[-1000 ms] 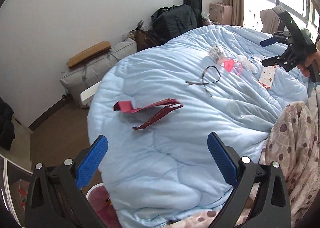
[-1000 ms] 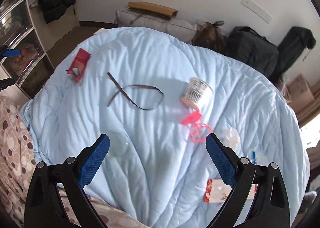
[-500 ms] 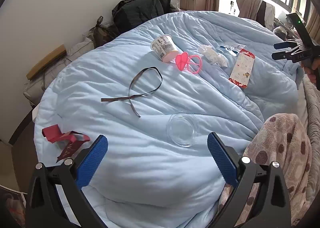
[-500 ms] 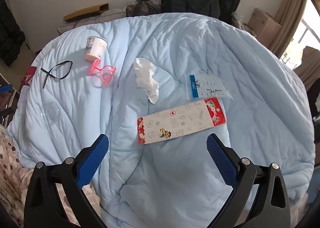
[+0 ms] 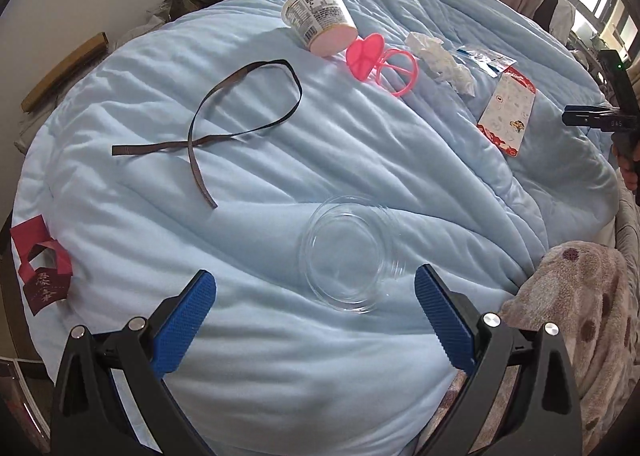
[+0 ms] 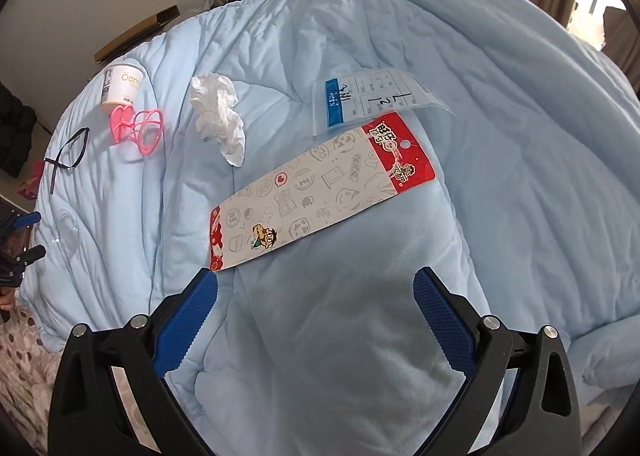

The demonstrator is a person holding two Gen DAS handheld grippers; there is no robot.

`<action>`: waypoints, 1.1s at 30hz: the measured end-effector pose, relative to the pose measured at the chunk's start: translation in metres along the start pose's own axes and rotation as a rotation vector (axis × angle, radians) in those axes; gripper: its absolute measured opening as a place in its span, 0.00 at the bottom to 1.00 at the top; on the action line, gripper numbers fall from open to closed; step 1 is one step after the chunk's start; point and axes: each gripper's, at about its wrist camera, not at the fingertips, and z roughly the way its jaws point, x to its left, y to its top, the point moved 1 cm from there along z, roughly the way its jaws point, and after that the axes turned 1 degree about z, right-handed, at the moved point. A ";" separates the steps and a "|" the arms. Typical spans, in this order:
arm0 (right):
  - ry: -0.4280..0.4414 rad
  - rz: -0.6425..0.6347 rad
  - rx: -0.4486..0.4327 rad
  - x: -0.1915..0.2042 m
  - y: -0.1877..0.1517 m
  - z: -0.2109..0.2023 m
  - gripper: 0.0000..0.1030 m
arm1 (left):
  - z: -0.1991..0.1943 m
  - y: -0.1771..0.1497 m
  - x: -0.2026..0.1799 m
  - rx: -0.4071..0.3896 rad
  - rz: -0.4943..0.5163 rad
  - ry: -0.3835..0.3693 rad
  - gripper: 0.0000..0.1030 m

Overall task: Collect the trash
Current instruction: 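Grasp the red-and-white snack wrapper with the right tool while the left tool grasps the clear plastic lid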

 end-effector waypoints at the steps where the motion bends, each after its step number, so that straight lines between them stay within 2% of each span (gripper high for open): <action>1: 0.010 0.015 0.005 -0.004 0.001 0.005 0.93 | 0.005 0.000 0.002 0.011 -0.002 0.008 0.95; 9: 0.096 0.118 0.012 -0.022 0.013 0.033 0.93 | 0.029 0.003 0.005 0.042 0.003 -0.003 0.95; 17: 0.111 0.127 -0.027 -0.018 0.032 0.053 0.92 | 0.045 0.011 0.004 0.047 0.018 -0.016 0.95; 23: 0.141 0.129 -0.044 -0.010 0.043 0.064 0.75 | 0.050 0.012 0.008 0.026 0.001 -0.037 0.95; 25: 0.145 0.124 -0.049 -0.007 0.047 0.066 0.66 | 0.048 0.012 0.008 0.009 -0.007 -0.051 0.95; 33: 0.193 0.129 -0.052 -0.003 0.052 0.064 0.52 | 0.031 0.009 0.008 -0.040 -0.017 -0.115 0.93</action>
